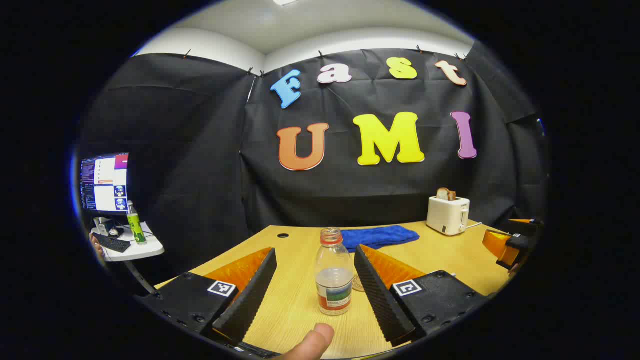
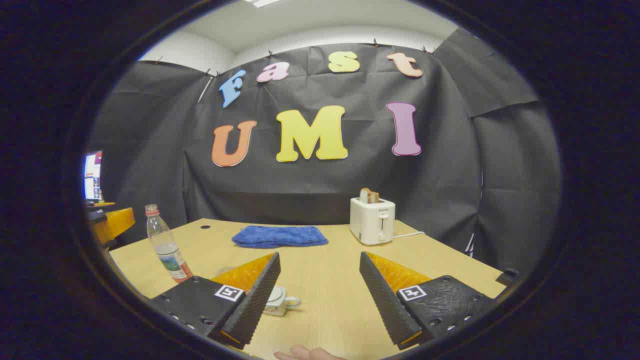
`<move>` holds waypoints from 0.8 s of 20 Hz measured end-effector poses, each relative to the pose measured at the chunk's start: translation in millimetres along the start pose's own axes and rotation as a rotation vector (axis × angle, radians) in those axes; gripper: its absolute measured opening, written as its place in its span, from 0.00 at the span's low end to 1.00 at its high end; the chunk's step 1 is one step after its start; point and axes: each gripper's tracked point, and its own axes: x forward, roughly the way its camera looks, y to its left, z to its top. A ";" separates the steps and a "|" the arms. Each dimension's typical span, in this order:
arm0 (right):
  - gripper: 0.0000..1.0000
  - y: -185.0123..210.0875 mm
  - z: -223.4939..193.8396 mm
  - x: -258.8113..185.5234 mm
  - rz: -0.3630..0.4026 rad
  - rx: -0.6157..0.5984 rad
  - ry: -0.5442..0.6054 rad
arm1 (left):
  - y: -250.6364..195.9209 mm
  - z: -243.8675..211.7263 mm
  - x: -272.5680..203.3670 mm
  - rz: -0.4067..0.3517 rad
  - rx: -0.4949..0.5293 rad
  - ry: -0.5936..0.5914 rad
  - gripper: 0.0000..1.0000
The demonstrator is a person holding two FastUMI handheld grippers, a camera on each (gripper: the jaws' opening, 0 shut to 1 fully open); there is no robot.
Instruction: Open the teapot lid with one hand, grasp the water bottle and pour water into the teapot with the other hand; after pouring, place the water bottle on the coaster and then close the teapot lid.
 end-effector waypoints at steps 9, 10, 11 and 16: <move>0.97 25.7 -13.4 2.0 0.025 -0.036 0.016 | 11.0 -2.8 -2.6 -0.047 -0.052 -0.004 0.98; 0.97 26.3 -13.0 2.6 0.024 -0.042 0.012 | 12.5 -2.6 -2.4 -0.046 -0.041 -0.008 0.98; 0.97 26.0 -13.8 3.2 0.021 -0.049 0.012 | 13.1 -2.8 -1.3 -0.042 -0.032 -0.008 0.98; 0.97 29.6 -23.1 9.4 0.027 -0.043 0.029 | 9.2 -8.9 -0.4 -0.054 -0.022 0.008 0.98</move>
